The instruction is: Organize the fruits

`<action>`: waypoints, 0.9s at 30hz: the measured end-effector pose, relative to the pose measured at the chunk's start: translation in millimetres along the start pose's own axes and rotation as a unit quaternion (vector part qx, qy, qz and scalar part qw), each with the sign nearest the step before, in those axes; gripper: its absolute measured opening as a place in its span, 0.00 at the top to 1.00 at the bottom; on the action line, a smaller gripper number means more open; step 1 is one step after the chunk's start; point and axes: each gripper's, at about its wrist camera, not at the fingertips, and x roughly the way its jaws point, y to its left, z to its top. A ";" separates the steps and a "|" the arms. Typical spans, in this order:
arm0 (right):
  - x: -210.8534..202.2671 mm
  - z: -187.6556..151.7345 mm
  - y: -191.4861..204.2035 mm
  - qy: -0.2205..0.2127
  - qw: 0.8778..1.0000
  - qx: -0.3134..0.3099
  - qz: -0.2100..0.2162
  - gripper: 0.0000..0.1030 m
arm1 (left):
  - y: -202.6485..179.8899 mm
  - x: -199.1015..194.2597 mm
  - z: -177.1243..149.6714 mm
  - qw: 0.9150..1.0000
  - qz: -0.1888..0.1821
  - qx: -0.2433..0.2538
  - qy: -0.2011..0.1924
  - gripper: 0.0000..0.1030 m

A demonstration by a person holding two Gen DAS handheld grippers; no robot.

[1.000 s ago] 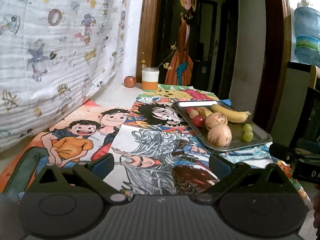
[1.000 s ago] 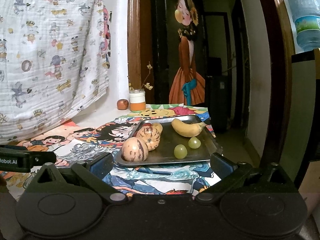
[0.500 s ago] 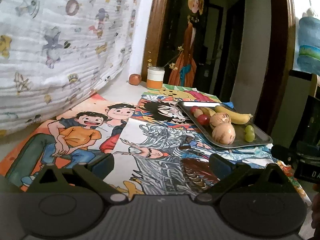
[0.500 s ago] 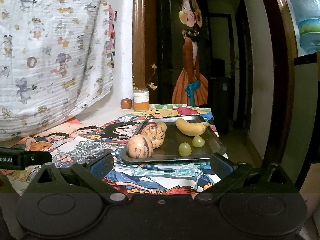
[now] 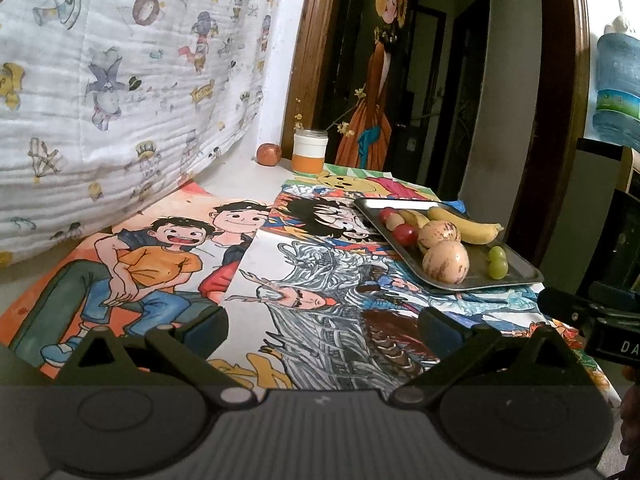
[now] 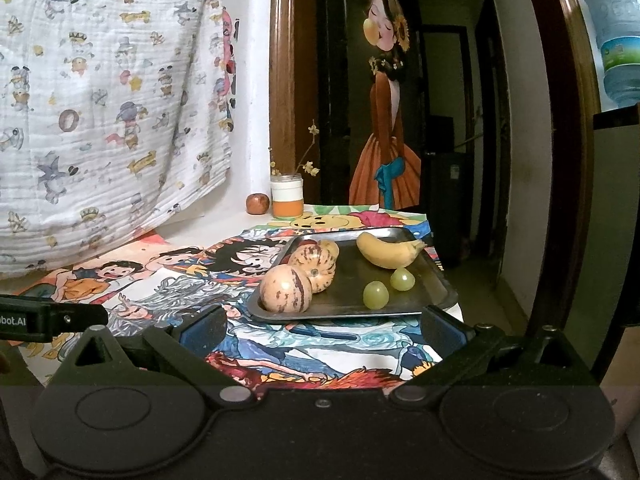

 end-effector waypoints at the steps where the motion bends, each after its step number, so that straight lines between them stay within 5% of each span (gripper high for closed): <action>1: 0.0 0.0 0.1 0.000 1.000 0.000 0.000 0.01 | 0.1 0.0 0.0 1.000 0.000 0.000 0.000 0.00; 27: -0.4 -1.5 1.7 0.002 1.000 -0.001 0.001 0.00 | 1.4 0.2 -1.2 1.000 0.000 -0.002 0.003 0.00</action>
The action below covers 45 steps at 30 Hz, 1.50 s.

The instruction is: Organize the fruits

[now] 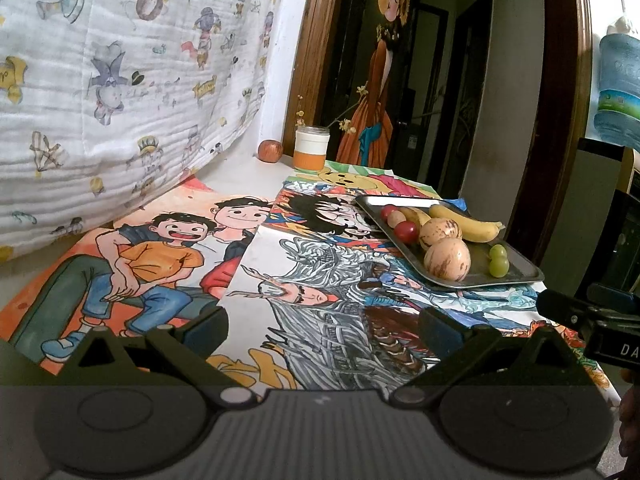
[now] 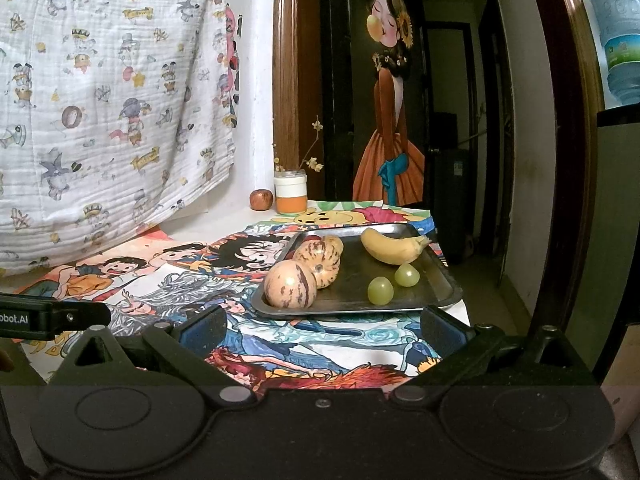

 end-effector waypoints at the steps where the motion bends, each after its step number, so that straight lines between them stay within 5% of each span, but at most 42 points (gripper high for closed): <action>1: -0.4 -0.6 0.6 0.000 1.000 0.000 0.000 0.00 | 0.0 0.0 -0.1 1.000 0.000 0.000 0.000 0.00; 45: -0.9 -0.9 2.5 0.003 1.000 0.001 0.000 0.00 | 0.1 0.1 -0.7 1.000 0.000 -0.001 0.002 0.00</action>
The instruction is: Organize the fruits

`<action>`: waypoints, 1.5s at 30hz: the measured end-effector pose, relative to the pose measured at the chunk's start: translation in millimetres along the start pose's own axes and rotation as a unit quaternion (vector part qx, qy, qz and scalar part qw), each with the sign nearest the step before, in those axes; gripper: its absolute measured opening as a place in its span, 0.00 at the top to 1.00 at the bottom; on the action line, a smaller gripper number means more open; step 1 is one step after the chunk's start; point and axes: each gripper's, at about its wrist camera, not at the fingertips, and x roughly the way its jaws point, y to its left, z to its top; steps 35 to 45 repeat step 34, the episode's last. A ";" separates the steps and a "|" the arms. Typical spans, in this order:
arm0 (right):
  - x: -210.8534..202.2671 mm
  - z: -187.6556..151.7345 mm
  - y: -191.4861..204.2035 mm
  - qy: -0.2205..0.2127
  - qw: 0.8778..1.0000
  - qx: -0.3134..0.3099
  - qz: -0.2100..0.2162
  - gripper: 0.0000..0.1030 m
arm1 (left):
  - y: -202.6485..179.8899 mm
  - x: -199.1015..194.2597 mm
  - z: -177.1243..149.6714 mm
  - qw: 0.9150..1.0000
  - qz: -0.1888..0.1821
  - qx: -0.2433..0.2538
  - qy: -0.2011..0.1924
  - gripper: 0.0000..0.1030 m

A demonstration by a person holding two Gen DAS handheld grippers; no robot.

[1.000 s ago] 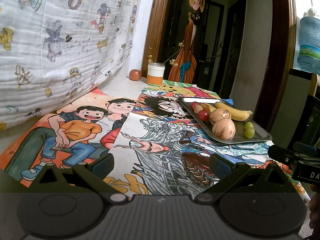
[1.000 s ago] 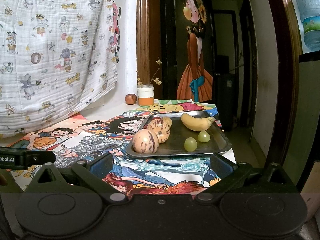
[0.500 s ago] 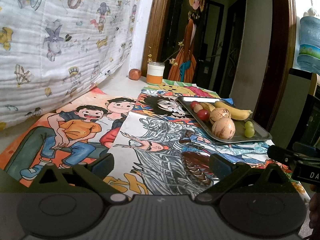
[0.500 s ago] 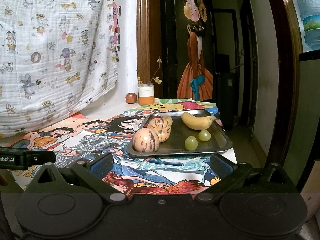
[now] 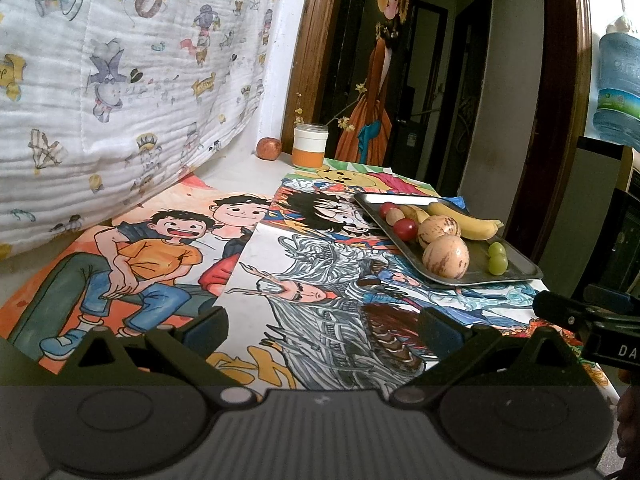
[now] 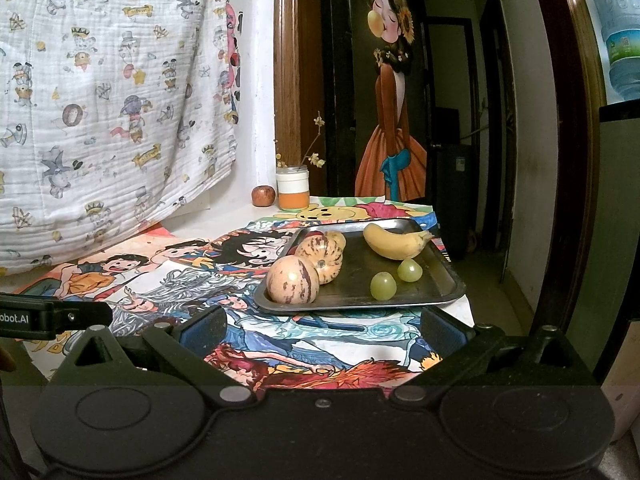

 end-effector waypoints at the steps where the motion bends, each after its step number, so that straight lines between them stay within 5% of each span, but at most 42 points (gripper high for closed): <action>1: 0.6 0.6 -0.9 0.000 1.000 0.000 0.000 0.00 | 0.0 -0.1 -0.2 1.000 0.000 0.000 0.000 0.00; 45: -1.4 -2.2 1.2 0.007 1.000 0.002 0.000 0.00 | -7.0 1.7 -0.2 1.000 -0.018 0.007 0.016 0.00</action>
